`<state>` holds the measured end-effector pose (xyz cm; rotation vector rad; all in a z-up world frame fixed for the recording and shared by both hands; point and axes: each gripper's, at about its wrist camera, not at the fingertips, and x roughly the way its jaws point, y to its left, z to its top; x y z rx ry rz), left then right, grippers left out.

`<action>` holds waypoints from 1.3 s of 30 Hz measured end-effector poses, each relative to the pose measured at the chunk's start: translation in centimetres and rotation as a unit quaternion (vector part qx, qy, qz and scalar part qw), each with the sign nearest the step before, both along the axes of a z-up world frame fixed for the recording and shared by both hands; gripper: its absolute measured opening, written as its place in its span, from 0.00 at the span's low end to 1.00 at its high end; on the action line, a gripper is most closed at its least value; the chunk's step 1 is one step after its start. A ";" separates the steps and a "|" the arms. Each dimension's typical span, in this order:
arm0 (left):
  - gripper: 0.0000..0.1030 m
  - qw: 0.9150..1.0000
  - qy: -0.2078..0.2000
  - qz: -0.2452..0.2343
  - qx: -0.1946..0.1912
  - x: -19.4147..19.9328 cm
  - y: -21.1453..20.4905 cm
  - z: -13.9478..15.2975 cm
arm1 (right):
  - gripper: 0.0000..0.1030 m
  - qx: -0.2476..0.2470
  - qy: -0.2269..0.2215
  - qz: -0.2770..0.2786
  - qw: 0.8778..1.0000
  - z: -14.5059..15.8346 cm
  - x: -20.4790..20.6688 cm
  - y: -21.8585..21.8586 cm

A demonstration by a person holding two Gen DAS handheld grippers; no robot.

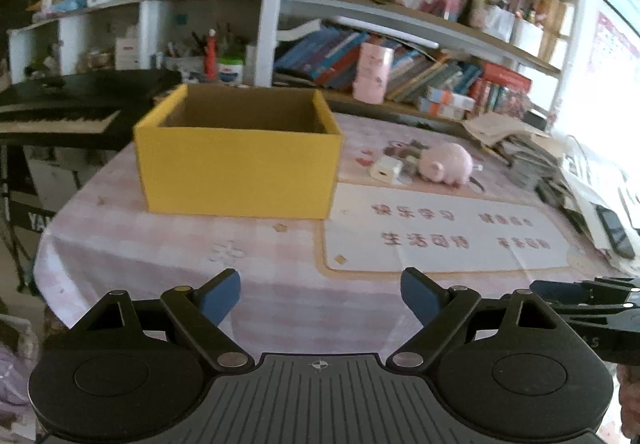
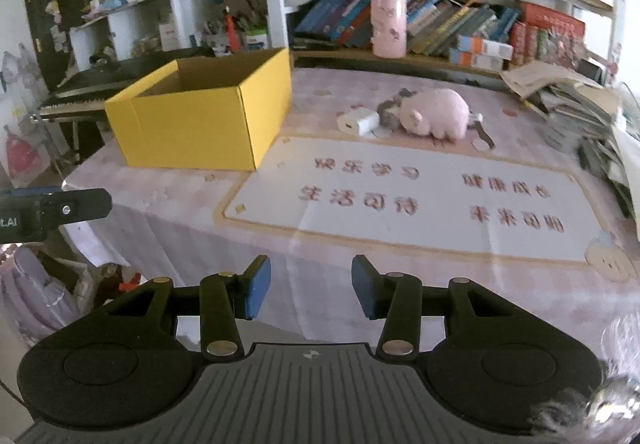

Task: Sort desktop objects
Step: 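Lift both open tools out of the box and back toward the table, then move the left tool toward the white charger and the right tool toward the pink pig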

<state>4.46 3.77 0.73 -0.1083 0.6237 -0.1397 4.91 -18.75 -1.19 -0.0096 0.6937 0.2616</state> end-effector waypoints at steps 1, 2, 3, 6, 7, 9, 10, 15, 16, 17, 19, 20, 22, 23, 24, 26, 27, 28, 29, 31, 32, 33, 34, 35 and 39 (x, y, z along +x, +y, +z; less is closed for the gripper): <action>0.87 1.000 0.001 -0.006 0.000 0.0 -0.4 0.0 | 0.41 0.000 0.001 -0.005 1.000 0.0 -0.3 -0.2; 0.87 1.000 0.002 -0.015 0.001 0.0 -0.7 -0.1 | 0.41 0.000 0.001 -0.011 1.000 -0.1 -0.4 -0.4; 0.87 1.000 0.003 -0.021 0.002 0.0 -1.1 -0.2 | 0.41 0.000 0.002 -0.016 1.000 -0.1 -0.5 -0.5; 0.87 0.999 0.006 -0.041 0.008 0.0 -2.2 -0.4 | 0.43 -0.001 0.002 -0.030 1.000 -0.2 -0.9 -0.9; 0.87 0.999 0.007 -0.045 0.009 0.0 -2.6 -0.5 | 0.43 -0.001 0.003 -0.034 0.999 -0.3 -0.9 -1.1; 0.87 0.999 0.013 -0.052 0.009 0.1 -3.1 -0.8 | 0.43 -0.002 0.006 -0.038 0.999 -0.5 -1.0 -1.3; 0.87 0.998 0.016 -0.055 0.008 0.2 -3.4 -0.9 | 0.44 -0.003 0.008 -0.039 0.999 -0.7 -1.0 -1.4; 0.87 0.997 0.026 -0.075 0.014 0.8 -4.8 -1.4 | 0.46 -0.009 0.011 -0.048 0.999 -0.9 -0.6 -2.1; 0.87 0.996 0.027 -0.080 0.015 1.0 -5.2 -1.5 | 0.46 -0.011 0.012 -0.050 0.999 -0.9 -0.5 -2.3; 0.87 0.996 0.027 -0.085 0.015 1.3 -5.5 -1.5 | 0.47 -0.013 0.012 -0.052 0.999 -0.9 -0.4 -2.5; 0.87 0.995 0.024 -0.092 0.016 1.8 -6.2 -1.4 | 0.48 -0.016 0.012 -0.058 0.998 -0.8 -0.2 -3.0; 0.87 0.995 0.023 -0.096 0.015 2.1 -6.5 -1.4 | 0.48 -0.017 0.012 -0.061 0.998 -0.8 -0.1 -3.2; 0.87 0.994 0.022 -0.104 0.014 2.7 -7.1 -1.3 | 0.48 -0.019 0.012 -0.069 0.997 -0.8 0.1 -3.7; 0.87 0.994 0.022 -0.109 0.014 3.0 -7.4 -1.4 | 0.49 -0.021 0.012 -0.072 0.997 -0.7 0.2 -4.0; 0.87 0.993 0.022 -0.115 0.014 3.3 -7.8 -1.5 | 0.49 -0.022 0.011 -0.076 0.997 -0.7 0.3 -4.2; 0.87 0.992 0.022 -0.126 0.016 3.7 -8.5 -1.6 | 0.49 -0.023 0.012 -0.085 0.996 -0.8 0.5 -4.7; 0.87 0.991 0.022 -0.132 0.017 3.9 -8.8 -1.6 | 0.50 -0.022 0.013 -0.091 0.996 -0.8 0.6 -5.0; 0.87 0.990 0.021 -0.138 0.018 4.2 -9.1 -1.6 | 0.50 -0.021 0.014 -0.097 0.995 -0.8 0.7 -5.3; 0.87 0.989 0.021 -0.142 0.019 4.4 -9.3 -1.6 | 0.50 -0.020 0.015 -0.102 0.994 -0.8 0.9 -5.5; 0.87 0.988 0.022 -0.150 0.019 4.8 -9.8 -1.6 | 0.50 -0.020 0.016 -0.112 0.993 -0.9 1.1 -6.0; 0.87 0.988 0.022 -0.154 0.020 5.1 -9.9 -1.6 | 0.50 -0.019 0.017 -0.116 0.993 -0.9 1.2 -6.2; 0.87 0.987 0.023 -0.157 0.020 5.3 -10.1 -1.7 | 0.50 -0.018 0.017 -0.120 0.992 -0.9 1.4 -6.3; 0.87 0.987 0.024 -0.159 0.020 5.5 -10.2 -1.7 | 0.50 -0.018 0.018 -0.123 0.992 -0.9 1.5 -6.5; 0.87 0.986 0.024 -0.162 0.020 5.7 -10.3 -1.7 | 0.50 -0.018 0.019 -0.126 0.992 -1.0 1.6 -6.6; 0.87 0.984 0.027 -0.174 0.020 6.4 -10.6 -1.9 | 0.51 -0.017 0.022 -0.138 0.990 -1.1 1.8 -6.9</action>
